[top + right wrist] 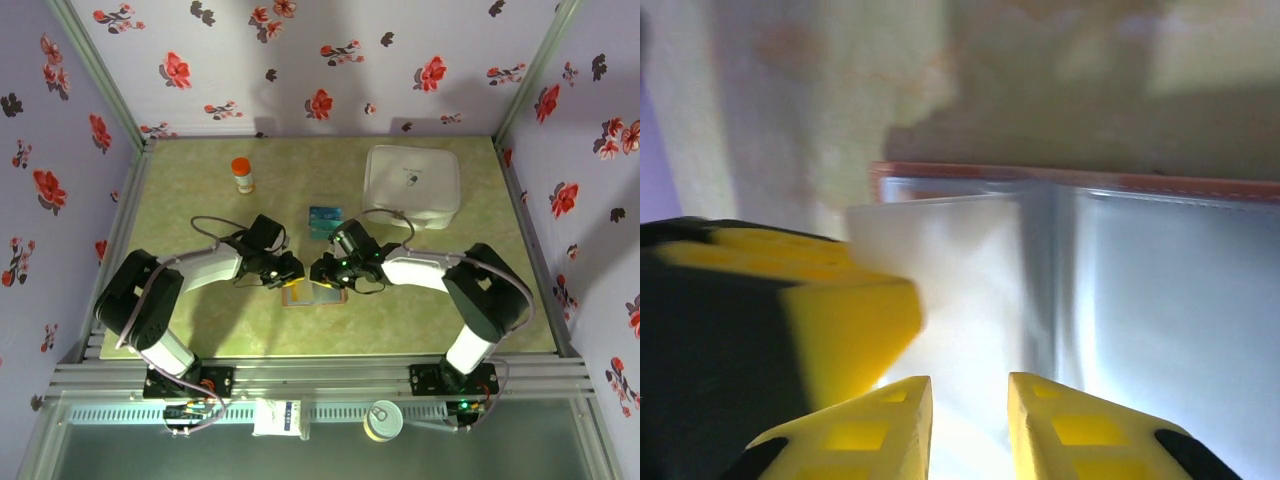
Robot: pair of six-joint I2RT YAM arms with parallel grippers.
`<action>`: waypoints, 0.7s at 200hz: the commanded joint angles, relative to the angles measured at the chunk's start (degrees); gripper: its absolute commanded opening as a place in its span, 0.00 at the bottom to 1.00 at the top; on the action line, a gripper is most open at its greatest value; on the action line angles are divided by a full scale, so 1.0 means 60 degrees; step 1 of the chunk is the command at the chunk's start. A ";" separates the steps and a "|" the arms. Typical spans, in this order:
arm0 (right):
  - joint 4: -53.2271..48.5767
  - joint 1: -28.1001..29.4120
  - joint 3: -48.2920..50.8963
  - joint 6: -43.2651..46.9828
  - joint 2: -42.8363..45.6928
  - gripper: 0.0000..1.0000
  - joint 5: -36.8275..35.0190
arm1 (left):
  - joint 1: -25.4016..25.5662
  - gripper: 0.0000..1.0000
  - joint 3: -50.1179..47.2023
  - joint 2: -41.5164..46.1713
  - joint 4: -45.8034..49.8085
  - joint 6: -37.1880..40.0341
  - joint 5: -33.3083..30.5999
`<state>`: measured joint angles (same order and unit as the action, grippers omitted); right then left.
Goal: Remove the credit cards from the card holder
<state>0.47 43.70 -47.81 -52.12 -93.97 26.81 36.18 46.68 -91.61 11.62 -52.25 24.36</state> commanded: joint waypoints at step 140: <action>-0.2918 -0.1351 0.0365 0.0952 0.3516 0.32 -0.1565 | 0.1493 0.47 0.1891 -0.1337 -0.0247 -0.0427 0.0250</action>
<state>-14.13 36.07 -46.63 -47.99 -74.19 19.05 44.34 56.03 -97.91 11.00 -54.35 24.71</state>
